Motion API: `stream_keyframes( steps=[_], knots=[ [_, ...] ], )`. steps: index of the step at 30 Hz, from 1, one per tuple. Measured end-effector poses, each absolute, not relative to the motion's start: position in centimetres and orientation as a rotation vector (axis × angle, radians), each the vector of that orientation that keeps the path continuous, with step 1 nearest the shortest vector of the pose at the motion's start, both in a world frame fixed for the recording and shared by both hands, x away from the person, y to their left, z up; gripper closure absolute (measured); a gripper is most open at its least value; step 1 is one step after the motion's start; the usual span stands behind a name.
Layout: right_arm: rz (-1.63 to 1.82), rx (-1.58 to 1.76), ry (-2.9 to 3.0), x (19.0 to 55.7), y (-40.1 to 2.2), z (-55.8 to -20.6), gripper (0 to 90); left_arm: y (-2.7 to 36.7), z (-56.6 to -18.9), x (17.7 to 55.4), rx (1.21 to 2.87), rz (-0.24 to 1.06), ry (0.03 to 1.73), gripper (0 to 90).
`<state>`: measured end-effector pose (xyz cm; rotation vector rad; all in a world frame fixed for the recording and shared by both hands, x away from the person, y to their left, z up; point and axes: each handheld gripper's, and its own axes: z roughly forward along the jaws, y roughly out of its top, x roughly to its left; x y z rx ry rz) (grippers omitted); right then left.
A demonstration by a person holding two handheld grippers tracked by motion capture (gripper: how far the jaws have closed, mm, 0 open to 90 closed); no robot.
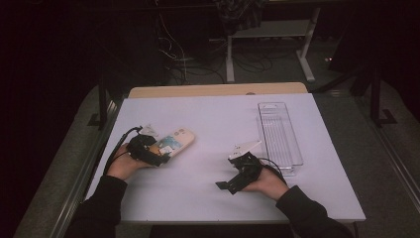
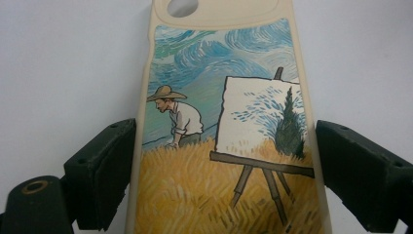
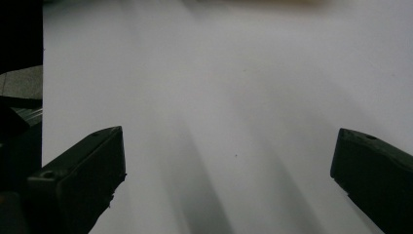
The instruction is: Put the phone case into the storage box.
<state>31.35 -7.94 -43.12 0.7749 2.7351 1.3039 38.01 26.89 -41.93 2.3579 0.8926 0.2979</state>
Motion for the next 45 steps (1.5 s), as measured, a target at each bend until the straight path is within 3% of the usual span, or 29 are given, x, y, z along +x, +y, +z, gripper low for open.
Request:
stream_keyframes(
  steps=[16,45],
  knots=[
    [1.314,0.749,2.685,31.6,-8.6,-40.4,0.0,26.5,-40.0,37.6,2.345,0.258,0.815,11.2],
    [1.280,0.592,2.730,35.7,-10.0,-37.2,0.0,24.6,-38.4,37.1,2.350,0.169,0.648,11.2]
  ],
)
